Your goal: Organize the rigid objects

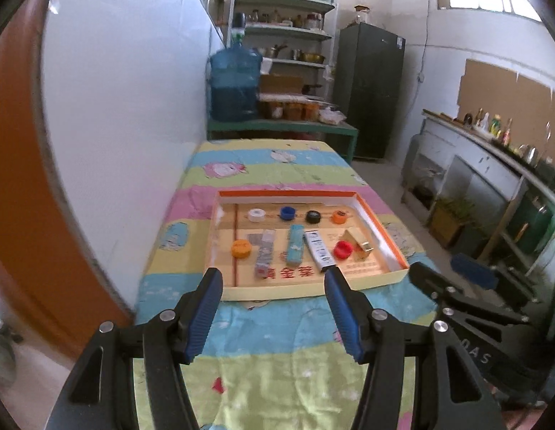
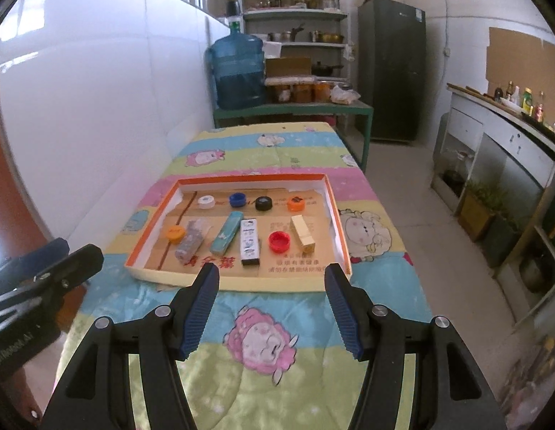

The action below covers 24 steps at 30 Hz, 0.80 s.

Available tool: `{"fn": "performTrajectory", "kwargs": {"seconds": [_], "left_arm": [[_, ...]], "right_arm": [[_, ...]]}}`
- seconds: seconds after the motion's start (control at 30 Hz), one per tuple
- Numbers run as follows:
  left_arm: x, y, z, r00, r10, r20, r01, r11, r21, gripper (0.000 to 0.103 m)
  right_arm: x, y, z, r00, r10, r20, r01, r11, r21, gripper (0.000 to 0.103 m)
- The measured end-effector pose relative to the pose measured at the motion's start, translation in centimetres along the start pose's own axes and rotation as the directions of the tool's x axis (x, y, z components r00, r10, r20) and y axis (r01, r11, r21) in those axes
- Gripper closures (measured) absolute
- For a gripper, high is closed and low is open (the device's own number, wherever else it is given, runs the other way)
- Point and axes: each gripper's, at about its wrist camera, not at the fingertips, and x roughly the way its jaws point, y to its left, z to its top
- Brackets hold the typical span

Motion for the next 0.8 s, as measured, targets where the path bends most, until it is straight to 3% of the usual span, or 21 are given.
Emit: {"fn": "performTrajectory", "kwargs": {"seconds": [0.07,0.2,0.8], "left_arm": [[-1.1,-0.2,-0.6,0.999,0.027,0.018,-0.027,1.0,0.0,0.044],[-2.7,0.1,-1.6,0.999,-0.019,0.031,0.019,0.999,-0.027,0.044],[-7.8,0.0,-3.6,0.996,0.005,0.09,0.0,0.999,-0.05,0.044]], "right_arm": [[-1.3,0.2,-0.5,1.0,-0.008,0.018,0.008,1.0,-0.001,0.04],[-3.4,0.6,-1.1,0.999,-0.012,0.045,0.012,1.0,0.011,0.04],[-9.4,3.6,-3.6,0.991,-0.024,0.131,0.03,0.998,-0.047,0.04]]}}
